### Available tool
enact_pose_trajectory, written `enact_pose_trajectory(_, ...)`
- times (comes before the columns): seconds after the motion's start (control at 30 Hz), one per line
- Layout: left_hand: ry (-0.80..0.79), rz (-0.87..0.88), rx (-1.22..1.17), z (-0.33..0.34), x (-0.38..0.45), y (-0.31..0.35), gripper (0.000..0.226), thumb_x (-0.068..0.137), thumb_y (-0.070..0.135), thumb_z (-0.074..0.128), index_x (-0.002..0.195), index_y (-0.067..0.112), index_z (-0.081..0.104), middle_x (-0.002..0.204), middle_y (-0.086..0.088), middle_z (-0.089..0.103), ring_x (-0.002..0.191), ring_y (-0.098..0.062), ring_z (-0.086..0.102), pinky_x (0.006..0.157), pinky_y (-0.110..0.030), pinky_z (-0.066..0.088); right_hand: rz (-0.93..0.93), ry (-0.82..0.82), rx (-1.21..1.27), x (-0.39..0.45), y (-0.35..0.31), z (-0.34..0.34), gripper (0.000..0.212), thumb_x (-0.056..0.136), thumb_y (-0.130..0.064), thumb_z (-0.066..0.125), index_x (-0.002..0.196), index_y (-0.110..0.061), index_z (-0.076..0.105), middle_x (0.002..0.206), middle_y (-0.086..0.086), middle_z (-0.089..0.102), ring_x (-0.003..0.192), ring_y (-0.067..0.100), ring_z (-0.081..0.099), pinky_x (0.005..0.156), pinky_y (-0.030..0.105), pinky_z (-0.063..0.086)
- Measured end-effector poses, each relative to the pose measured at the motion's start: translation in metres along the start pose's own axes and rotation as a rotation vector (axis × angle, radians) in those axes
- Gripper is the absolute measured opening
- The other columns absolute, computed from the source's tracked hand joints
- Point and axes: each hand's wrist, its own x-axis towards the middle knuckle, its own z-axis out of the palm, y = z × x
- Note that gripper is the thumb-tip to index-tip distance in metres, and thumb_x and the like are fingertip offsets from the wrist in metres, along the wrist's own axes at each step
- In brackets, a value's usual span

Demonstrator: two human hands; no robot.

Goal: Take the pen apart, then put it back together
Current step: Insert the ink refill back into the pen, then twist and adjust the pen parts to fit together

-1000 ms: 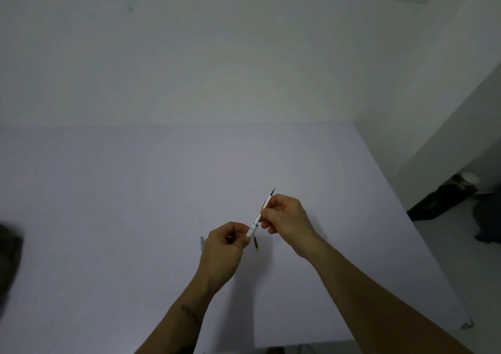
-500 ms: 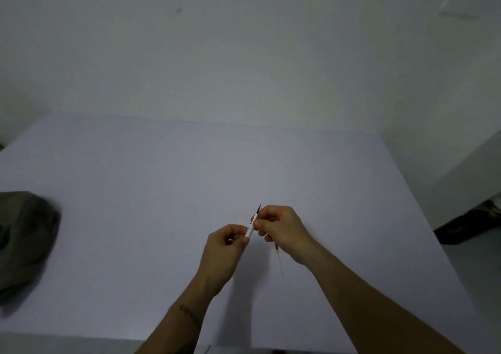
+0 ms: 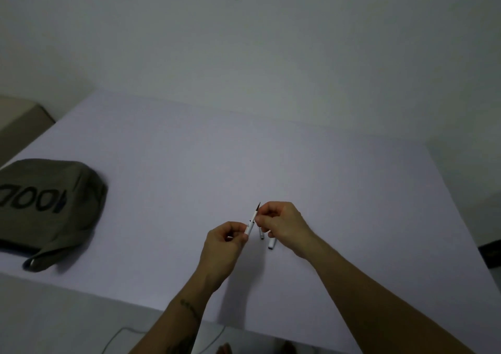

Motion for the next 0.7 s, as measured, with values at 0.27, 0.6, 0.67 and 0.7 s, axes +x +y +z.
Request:
enact_pose_trajectory(0.27, 0.007, -0.039, 0.048, -0.021, 0.012, -0.023, 0.014, 0.088, 0.01, 0.064, 0.085, 0.021, 0.072, 0.077, 0.0, 0.066, 0.073, -0.019, 0.06, 0.064, -0.03, 0.053, 0.134, 0.148, -0.237, 0.024, 0.038, -0.001, 0.022, 0.084, -0.008, 0.062, 0.098, -0.021, 0.074, 0.089, 0.003, 0.07, 0.08, 0.017, 0.067, 0.067, 0.026, 0.054)
enact_pose_trajectory(0.6, -0.022, -0.077, 0.111, -0.027, 0.025, -0.037, 0.011, 0.09, 0.009, 0.062, 0.088, 0.017, 0.07, 0.079, 0.0, 0.066, 0.072, -0.016, 0.059, 0.063, -0.024, 0.049, -0.029, 0.113, -1.044, 0.058, 0.048, 0.034, 0.017, 0.089, -0.029, 0.057, 0.092, -0.015, 0.067, 0.095, 0.005, 0.07, 0.085, 0.026, 0.065, 0.067, 0.03, 0.045)
enact_pose_trajectory(0.67, -0.025, -0.089, 0.122, -0.03, 0.026, -0.04, 0.01, 0.091, 0.01, 0.061, 0.089, 0.016, 0.069, 0.082, 0.0, 0.066, 0.075, -0.016, 0.059, 0.064, -0.023, 0.048, -0.025, 0.099, -1.129, 0.064, 0.047, 0.044, 0.022, 0.09, -0.035, 0.058, 0.094, -0.015, 0.066, 0.096, 0.006, 0.07, 0.087, 0.026, 0.066, 0.066, 0.03, 0.041)
enact_pose_trajectory(0.7, -0.024, -0.099, 0.121, -0.031, 0.026, -0.042, 0.01, 0.091, 0.01, 0.061, 0.089, 0.016, 0.069, 0.082, 0.0, 0.065, 0.075, -0.016, 0.059, 0.063, -0.023, 0.048, -0.011, 0.096, -1.16, 0.066, 0.048, 0.048, 0.024, 0.09, -0.037, 0.058, 0.096, -0.015, 0.066, 0.097, 0.007, 0.069, 0.089, 0.027, 0.066, 0.066, 0.03, 0.041)
